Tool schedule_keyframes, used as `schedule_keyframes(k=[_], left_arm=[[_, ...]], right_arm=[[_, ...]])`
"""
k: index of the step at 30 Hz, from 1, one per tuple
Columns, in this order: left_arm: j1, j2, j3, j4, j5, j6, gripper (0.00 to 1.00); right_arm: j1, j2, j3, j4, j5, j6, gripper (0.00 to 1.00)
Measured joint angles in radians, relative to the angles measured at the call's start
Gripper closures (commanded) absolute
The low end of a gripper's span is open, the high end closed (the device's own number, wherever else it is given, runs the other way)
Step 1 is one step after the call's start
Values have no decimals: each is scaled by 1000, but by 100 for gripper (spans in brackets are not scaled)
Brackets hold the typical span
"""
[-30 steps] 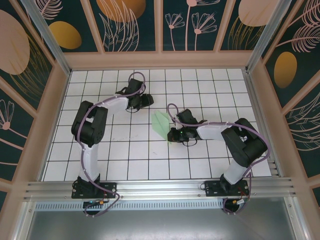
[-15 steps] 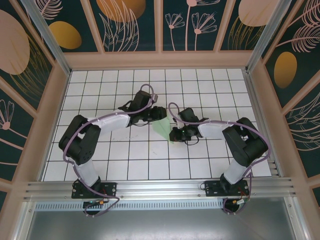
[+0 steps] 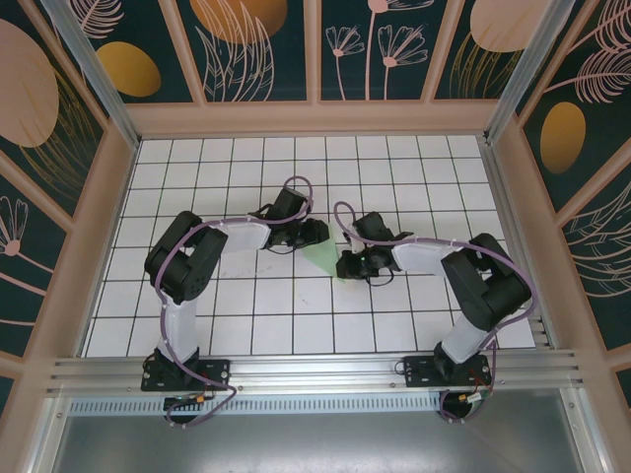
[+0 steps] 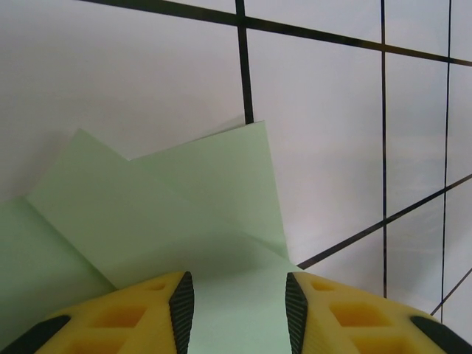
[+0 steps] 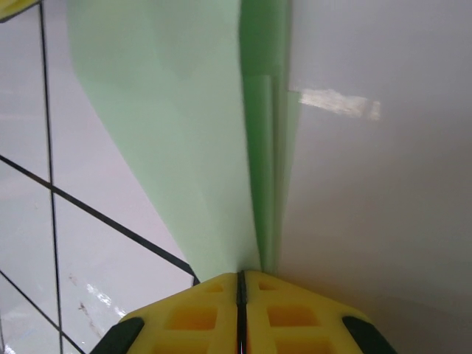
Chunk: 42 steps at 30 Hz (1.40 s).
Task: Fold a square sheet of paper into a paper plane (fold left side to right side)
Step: Fourth fold the wing at the center of the table.
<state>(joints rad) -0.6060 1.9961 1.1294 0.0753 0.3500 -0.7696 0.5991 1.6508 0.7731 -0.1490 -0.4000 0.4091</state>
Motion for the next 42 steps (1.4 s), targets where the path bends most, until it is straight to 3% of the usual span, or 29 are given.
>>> schedule_keyframes(k=[10,21,42], left_arm=[[0,0,-15,35,-10,-13,58],[0,0,-23,56,-10,-21,58],[0,0,-23,56,-11,-21,58]], right_arm=[[-8,-167,-2,19,21,150,87],[15,-1,63,121,28,353,90],[38,135,113,153,79,408,91]])
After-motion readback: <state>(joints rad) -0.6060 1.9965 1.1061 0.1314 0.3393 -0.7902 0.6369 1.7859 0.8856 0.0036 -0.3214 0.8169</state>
